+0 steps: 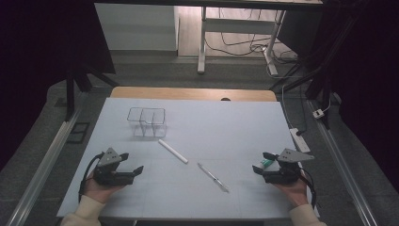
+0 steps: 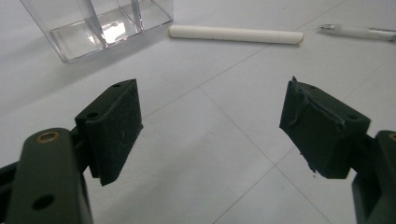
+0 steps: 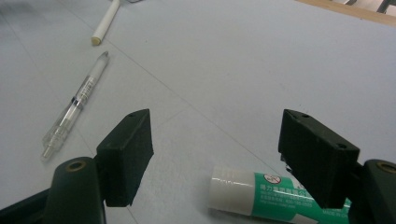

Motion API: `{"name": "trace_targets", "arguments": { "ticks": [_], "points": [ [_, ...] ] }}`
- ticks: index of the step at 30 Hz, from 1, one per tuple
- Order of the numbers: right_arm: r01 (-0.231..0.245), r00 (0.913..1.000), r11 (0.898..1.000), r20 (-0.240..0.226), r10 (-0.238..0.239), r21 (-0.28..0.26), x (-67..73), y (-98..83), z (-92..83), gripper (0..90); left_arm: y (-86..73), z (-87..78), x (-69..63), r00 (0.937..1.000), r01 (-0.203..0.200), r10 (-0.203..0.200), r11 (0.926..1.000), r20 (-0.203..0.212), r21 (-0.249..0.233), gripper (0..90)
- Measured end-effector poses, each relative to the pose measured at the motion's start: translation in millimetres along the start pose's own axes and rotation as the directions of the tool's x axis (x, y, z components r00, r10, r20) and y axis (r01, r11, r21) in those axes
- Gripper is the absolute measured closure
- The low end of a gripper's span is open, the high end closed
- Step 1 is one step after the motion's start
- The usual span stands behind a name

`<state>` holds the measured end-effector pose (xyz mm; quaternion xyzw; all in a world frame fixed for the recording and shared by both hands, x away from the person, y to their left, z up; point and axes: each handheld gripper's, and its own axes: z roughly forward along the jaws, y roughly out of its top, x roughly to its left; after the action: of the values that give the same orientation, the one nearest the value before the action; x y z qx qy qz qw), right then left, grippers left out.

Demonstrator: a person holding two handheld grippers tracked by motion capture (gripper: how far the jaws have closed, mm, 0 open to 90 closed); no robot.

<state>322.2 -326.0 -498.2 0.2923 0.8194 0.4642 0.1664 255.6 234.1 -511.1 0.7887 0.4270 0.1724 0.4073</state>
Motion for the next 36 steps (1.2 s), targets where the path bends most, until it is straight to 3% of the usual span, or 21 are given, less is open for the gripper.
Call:
{"name": "trace_targets", "arguments": {
  "ticks": [26, 36],
  "points": [
    [0.002, 0.9998, 1.0, 0.02, -0.002, -0.002, -0.3, -0.1, 0.4, 26.8, 2.2, 0.9, 1.9, 0.9998, -0.006, 0.006, 1.0, 0.017, 0.006, 21.6],
    [0.0, 0.9998, 1.0, 0.022, 0.0, -0.003, -0.9, 0.3, -0.1, 27.4, 19.6, 0.1, 8.6, 0.9995, -0.001, 0.001, 1.0, 0.032, -0.002, 22.3]
  ]
}}
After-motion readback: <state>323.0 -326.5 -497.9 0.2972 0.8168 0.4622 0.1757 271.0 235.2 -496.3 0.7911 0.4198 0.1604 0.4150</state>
